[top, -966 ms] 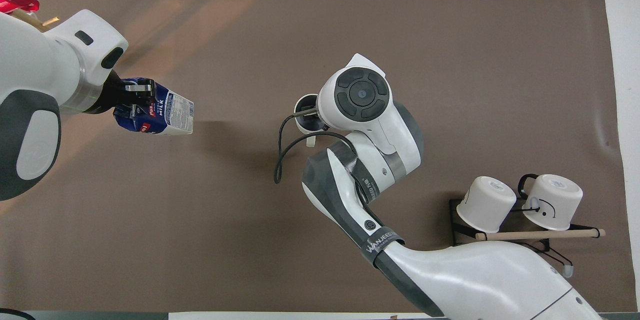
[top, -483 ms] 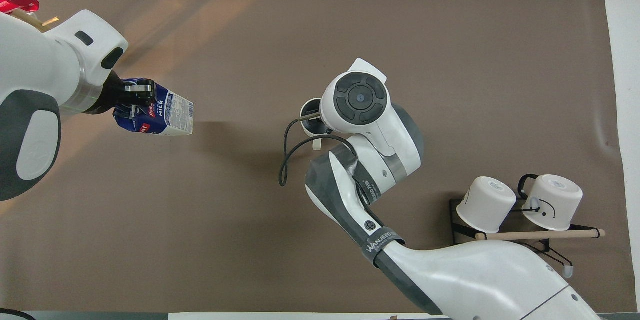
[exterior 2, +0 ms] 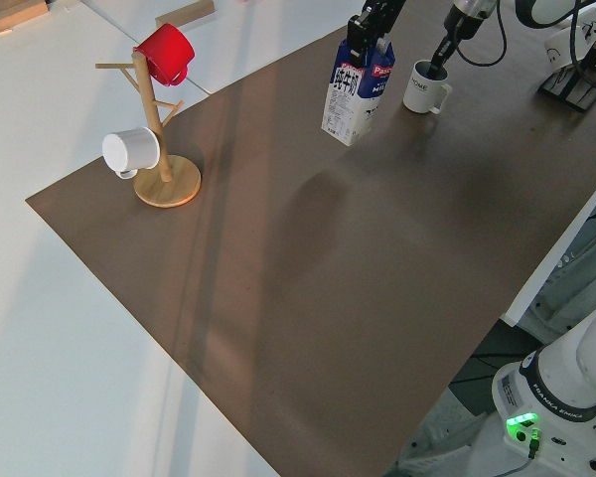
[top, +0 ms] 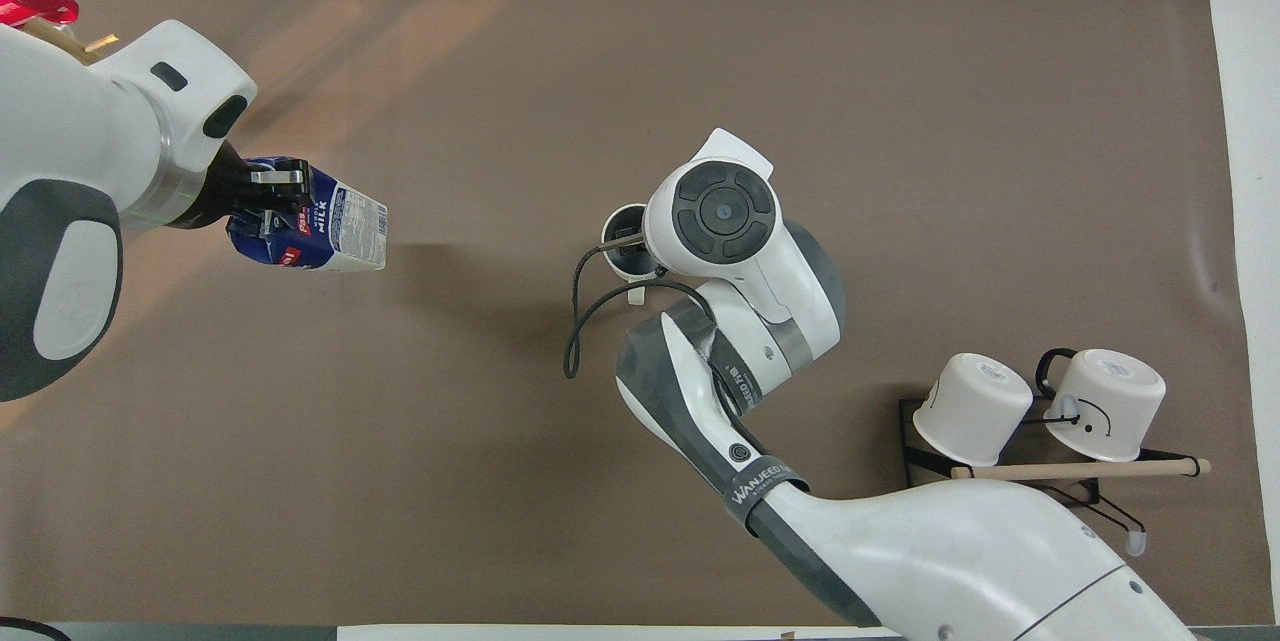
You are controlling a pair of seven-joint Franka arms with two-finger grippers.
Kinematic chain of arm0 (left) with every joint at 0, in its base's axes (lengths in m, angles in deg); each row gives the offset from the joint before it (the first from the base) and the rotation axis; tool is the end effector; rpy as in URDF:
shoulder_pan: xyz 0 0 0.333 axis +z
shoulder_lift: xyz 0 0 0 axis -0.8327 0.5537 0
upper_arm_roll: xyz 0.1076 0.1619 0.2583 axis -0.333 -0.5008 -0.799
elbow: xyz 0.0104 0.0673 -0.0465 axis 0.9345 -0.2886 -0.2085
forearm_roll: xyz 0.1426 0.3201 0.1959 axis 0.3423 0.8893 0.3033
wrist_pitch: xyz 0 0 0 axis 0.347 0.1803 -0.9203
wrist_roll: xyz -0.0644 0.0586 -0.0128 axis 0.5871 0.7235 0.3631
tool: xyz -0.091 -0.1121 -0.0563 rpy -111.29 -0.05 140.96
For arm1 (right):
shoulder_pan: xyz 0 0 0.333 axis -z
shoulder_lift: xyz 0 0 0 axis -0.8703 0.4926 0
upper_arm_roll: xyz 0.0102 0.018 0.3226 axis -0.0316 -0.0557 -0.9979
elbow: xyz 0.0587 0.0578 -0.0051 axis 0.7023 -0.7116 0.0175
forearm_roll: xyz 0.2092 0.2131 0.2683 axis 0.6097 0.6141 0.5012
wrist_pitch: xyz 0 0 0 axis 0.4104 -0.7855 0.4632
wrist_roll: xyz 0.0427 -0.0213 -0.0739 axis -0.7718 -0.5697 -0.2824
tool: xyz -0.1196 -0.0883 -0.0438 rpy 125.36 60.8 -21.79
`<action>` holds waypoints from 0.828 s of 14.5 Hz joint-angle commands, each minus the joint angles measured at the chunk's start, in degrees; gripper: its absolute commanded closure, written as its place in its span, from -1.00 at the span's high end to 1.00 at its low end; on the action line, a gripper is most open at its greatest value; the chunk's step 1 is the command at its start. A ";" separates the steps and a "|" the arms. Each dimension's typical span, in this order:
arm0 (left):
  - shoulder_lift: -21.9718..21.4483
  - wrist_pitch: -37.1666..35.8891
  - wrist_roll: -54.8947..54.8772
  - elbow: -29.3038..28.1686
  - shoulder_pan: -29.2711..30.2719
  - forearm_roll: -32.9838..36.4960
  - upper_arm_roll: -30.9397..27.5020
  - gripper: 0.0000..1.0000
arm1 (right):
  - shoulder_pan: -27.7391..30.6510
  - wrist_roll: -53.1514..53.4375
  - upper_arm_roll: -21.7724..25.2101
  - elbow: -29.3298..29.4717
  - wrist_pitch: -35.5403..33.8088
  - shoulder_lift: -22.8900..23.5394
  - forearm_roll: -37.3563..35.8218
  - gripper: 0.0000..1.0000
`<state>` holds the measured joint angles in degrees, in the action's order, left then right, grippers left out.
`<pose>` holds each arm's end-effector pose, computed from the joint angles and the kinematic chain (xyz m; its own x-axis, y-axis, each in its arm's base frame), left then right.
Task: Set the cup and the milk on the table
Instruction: 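Lift the milk carton with the left gripper while the right gripper carries the mug inward, then release the mug at table center while the left gripper carries the carton over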
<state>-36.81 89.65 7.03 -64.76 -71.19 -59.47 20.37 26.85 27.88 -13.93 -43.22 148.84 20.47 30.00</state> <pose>0.5689 -0.1449 0.5117 0.9946 0.0067 0.1031 0.0089 -0.9997 -0.0214 0.5885 0.3637 0.3059 0.9751 0.1542 0.1595 0.1617 -0.9862 -0.0351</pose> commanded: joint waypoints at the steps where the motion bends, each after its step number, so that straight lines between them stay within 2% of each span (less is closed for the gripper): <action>1: 0.63 -1.44 1.18 1.45 -0.83 1.52 -0.44 -1.00 | -0.20 1.27 -0.13 -0.60 0.18 -1.29 -1.00 1.00; 4: 0.63 -1.09 1.18 1.54 -0.92 1.43 -0.44 -1.00 | 1.12 1.36 0.40 -0.50 -3.32 -6.11 -0.82 1.00; 6: 0.80 -0.21 1.18 1.71 -1.01 1.43 -0.35 -1.00 | 4.44 1.18 0.40 0.63 -8.32 -10.59 -0.82 1.00; 10: 1.33 -0.21 6.25 3.72 -5.04 2.21 -0.17 -1.00 | 11.38 0.66 1.54 9.49 -22.73 -12.28 -2.31 1.00; 12: 2.82 -0.30 10.47 5.48 -8.29 3.18 -0.17 -1.00 | 15.78 -0.74 1.63 10.83 -27.32 -14.81 -2.49 1.00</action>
<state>-36.36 89.80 12.85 -62.61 -76.18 -58.73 20.63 39.08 27.82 -11.89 -34.50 125.09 6.47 28.61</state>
